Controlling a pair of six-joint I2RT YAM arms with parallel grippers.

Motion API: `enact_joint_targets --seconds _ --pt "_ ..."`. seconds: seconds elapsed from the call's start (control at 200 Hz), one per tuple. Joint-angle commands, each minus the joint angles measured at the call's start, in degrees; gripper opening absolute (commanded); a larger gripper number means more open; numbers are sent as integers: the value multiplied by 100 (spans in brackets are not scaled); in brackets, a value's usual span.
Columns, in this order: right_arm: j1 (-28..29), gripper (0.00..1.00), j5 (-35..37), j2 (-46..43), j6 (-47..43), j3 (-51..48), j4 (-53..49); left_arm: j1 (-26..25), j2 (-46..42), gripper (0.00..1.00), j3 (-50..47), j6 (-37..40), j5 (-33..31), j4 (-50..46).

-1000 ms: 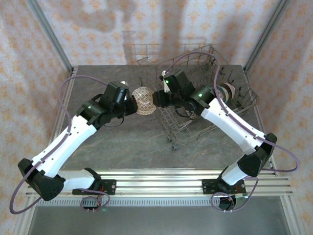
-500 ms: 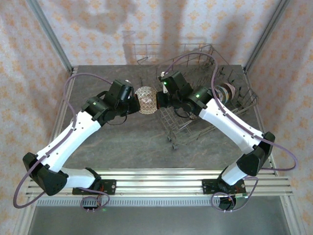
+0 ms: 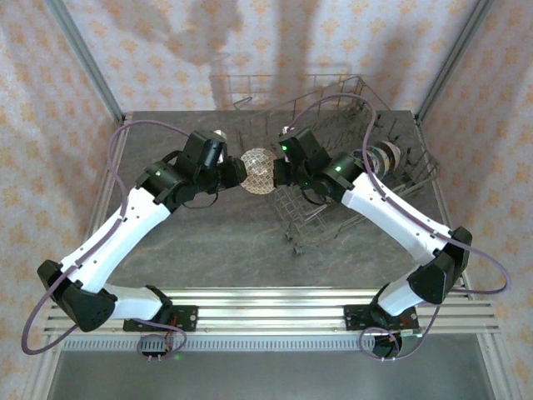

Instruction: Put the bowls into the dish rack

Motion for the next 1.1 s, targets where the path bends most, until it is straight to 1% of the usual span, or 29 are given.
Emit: enact_joint_targets --seconds 0.0,0.23,0.3,0.4,0.546,0.741,0.936,1.096 --pt "-84 0 335 -334 213 -62 345 -54 -55 34 181 -26 41 105" --pt "-403 0 446 -668 359 -178 680 -54 -10 55 490 120 -203 -32" --pt "-584 0 608 -719 351 -73 667 -54 71 59 617 195 -358 -103" --pt "-874 0 976 -764 289 80 547 -54 266 62 842 255 -394 -115" --pt "-1431 0 1204 -921 258 19 473 -54 669 63 1053 288 -213 -10" --pt "-2032 0 1521 -998 -64 29 298 -130 1606 63 1650 424 -245 -365" --pt "-2350 0 1679 -890 -307 144 183 -282 2434 63 2218 431 -257 -469" --pt "-2459 0 1749 -735 -432 143 168 -335 2818 60 2383 450 -140 -576"
